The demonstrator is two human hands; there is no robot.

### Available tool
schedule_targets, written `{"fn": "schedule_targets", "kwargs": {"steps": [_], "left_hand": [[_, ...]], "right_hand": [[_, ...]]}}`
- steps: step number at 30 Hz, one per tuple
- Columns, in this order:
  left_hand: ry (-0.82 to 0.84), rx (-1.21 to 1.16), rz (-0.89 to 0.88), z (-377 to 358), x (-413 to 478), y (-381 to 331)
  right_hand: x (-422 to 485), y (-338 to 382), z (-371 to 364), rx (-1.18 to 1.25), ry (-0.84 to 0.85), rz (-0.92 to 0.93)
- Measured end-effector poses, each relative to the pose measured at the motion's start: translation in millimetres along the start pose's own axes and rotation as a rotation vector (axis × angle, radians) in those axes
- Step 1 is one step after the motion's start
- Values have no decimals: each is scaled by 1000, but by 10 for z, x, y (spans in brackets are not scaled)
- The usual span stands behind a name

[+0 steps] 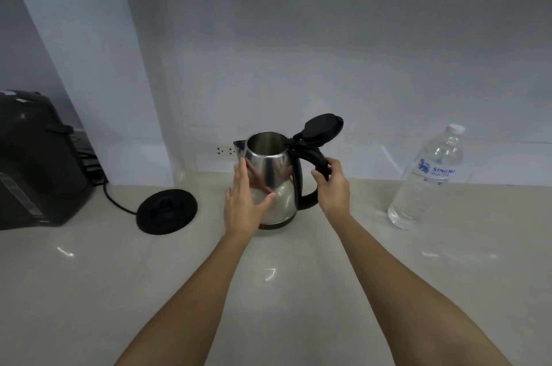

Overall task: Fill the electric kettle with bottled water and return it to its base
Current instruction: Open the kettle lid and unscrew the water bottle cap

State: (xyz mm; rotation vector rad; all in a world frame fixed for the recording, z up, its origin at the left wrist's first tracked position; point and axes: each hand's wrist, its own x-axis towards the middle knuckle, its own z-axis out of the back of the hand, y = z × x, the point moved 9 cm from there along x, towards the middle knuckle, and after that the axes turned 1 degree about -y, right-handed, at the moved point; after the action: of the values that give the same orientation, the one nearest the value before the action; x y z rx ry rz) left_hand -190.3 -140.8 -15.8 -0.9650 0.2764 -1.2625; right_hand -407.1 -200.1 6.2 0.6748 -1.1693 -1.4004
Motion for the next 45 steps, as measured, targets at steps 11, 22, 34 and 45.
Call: {"fn": "schedule_targets", "kwargs": {"steps": [11, 22, 34, 45], "left_hand": [[64, 19, 57, -947, -582, -342], [55, 68, 77, -1060, -696, -361], [92, 64, 58, -1079, -759, -389], [216, 114, -50, -977, -712, -472]], "right_hand": [[7, -905, 804, -14, 17, -78], [3, -1135, 815, 11, 76, -93], [11, -1102, 802, -155, 189, -101], [-86, -922, 908, -378, 285, -126]]}}
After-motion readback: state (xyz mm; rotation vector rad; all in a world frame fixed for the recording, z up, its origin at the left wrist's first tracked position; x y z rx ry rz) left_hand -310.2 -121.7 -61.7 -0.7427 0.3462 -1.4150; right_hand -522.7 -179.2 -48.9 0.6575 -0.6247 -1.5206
